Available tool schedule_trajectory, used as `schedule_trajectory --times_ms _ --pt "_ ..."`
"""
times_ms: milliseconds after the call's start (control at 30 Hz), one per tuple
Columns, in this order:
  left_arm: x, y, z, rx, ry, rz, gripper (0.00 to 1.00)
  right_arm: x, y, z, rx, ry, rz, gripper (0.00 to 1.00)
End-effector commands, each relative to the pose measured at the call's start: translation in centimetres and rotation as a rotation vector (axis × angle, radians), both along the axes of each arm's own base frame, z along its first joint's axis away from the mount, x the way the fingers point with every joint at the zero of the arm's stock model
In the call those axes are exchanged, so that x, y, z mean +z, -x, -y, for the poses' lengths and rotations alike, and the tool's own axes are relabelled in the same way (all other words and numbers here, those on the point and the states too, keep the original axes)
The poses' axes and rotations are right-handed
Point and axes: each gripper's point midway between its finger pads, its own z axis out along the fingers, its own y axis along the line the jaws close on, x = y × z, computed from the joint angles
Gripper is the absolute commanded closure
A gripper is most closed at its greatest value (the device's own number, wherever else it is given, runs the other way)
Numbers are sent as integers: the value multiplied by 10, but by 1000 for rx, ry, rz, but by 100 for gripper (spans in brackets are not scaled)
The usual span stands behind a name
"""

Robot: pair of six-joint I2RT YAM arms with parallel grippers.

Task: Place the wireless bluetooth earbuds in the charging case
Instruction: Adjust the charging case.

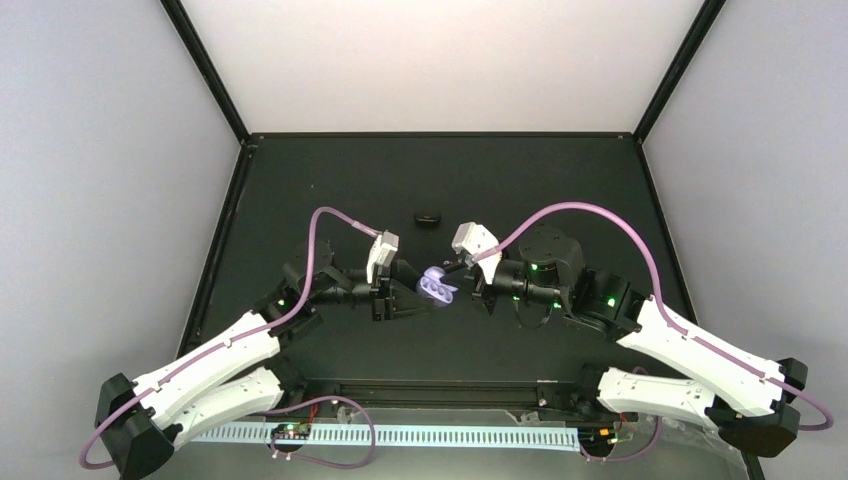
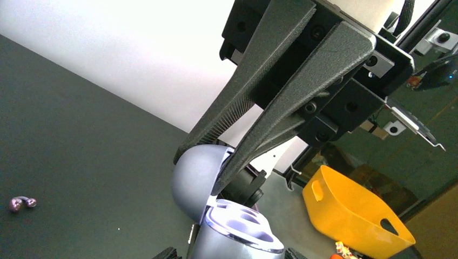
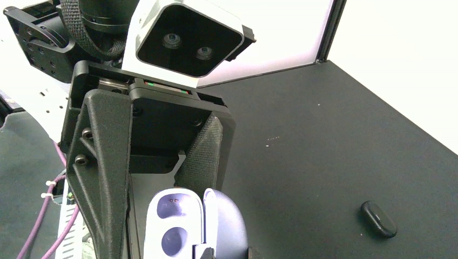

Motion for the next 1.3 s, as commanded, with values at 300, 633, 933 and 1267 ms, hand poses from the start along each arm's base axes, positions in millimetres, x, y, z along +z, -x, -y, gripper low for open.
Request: schedule_trajectory --times_ms 300,633,933,1267 --pt "24 11 2 -71 56 50 56 16 8 1 40 -26 34 99" --pt "25 13 4 -92 60 52 63 17 9 -2 54 -32 32 99" --pt "26 13 5 -98 64 52 62 18 9 -4 58 -36 28 99" --pt "27 14 4 -99 65 59 72 18 8 -4 56 -39 26 99"
